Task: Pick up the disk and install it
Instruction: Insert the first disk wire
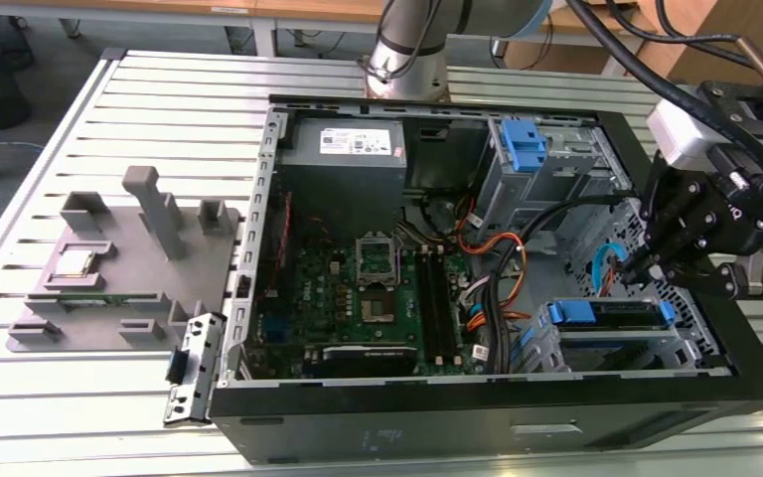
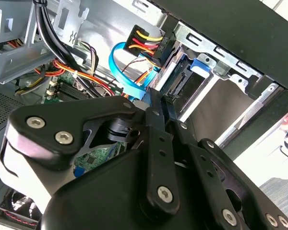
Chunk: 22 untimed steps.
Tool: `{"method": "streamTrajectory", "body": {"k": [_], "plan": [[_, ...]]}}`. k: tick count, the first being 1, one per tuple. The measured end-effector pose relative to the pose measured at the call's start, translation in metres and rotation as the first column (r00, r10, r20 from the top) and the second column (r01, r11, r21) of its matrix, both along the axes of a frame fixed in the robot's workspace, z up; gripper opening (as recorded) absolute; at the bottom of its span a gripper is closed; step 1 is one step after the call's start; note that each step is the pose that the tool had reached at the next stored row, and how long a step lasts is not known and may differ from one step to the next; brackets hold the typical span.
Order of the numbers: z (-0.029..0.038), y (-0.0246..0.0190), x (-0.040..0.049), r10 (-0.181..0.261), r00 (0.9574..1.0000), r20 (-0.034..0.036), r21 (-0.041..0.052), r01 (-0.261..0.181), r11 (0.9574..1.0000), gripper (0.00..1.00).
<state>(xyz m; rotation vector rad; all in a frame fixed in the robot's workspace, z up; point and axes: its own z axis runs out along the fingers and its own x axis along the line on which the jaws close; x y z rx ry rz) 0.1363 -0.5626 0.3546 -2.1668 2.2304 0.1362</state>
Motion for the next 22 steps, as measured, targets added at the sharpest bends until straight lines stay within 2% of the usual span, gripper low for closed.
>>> {"method": "streamTrajectory", "body": {"k": [5,10,18,19,22], "plan": [[-0.0004,-0.0019,-0.0029,0.003,1.0,0.0075,0.0,-0.003,1.0,0.16],[-0.001,-0.0022,-0.0045,0.004,0.9999,0.0107,0.0001,-0.004,1.0,0.16],[-0.0049,-0.0057,-0.0123,0.005,0.9984,0.0566,-0.0001,-0.005,1.0,0.16],[-0.0056,-0.0061,-0.0132,0.005,0.9981,0.0612,0.0001,-0.005,1.0,0.16],[-0.0077,-0.0074,-0.0164,0.009,0.9977,0.0667,0.0004,-0.009,1.0,0.16]]}}
